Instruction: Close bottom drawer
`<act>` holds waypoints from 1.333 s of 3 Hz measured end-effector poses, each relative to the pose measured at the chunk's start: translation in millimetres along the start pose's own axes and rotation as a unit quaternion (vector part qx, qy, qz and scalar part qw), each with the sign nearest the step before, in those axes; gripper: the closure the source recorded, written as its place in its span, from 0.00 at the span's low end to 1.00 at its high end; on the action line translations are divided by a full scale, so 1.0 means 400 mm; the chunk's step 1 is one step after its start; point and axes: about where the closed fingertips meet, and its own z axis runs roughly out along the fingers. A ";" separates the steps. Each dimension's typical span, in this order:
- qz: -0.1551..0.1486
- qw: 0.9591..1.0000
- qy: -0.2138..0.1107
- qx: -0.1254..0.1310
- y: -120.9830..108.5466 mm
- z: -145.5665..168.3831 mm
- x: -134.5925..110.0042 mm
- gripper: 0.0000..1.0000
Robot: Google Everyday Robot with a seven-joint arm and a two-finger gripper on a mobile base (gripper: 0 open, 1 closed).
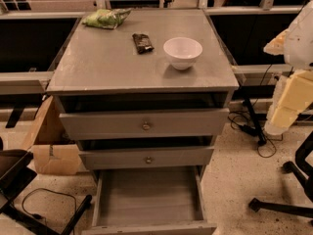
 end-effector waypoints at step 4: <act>0.004 0.998 0.041 0.043 0.171 0.338 0.124 0.00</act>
Offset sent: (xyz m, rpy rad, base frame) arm -0.0276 0.0083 -0.1547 0.0104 0.0765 0.0112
